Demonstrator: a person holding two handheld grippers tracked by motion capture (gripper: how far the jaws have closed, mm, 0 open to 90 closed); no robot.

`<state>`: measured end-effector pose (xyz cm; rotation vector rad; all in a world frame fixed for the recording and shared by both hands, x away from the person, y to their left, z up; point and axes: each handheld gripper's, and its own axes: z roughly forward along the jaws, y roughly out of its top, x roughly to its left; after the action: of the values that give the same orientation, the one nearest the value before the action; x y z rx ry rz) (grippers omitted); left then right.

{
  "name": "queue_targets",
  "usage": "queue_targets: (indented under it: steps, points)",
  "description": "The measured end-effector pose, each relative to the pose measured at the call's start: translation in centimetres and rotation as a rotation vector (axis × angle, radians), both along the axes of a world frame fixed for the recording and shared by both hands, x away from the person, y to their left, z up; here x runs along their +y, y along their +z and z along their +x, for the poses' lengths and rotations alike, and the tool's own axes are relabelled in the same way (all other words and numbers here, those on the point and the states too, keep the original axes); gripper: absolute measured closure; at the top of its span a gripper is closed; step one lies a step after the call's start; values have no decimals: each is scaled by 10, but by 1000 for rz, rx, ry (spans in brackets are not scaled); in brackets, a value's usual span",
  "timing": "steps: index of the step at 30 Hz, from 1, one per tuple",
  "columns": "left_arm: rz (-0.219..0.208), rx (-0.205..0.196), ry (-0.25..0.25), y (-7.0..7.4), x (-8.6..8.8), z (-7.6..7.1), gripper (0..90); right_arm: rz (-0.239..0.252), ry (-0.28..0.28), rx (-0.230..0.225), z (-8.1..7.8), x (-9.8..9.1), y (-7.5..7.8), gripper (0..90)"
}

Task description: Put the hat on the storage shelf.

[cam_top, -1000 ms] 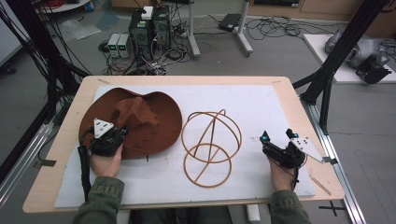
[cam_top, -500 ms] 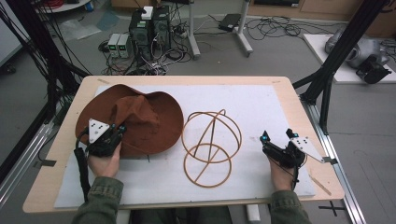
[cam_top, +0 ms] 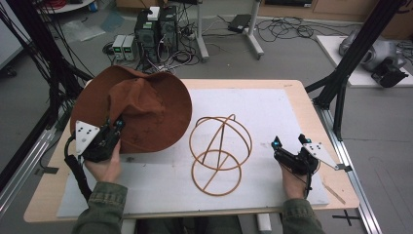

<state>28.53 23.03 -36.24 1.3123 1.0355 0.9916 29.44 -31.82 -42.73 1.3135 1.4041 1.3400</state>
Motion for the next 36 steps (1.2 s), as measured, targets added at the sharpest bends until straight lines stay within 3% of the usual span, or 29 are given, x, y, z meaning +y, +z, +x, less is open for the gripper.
queue_targets:
  steps: [12,19,25,33,36]
  points:
    - [-61,-116,-25,9,6,-9,876,12,-8,-4,0,-3,0,69]
    - [-51,-186,-41,21,2,-17,876,39,-3,17,1,-3,-1,69]
    - [-80,-250,-61,32,0,-23,875,14,-22,2,0,-4,0,69]
    - [-95,-316,-131,50,-4,-29,875,16,-18,6,0,-3,0,69]
    - [-127,-331,-175,54,-5,-29,875,16,-13,7,0,-3,0,69]
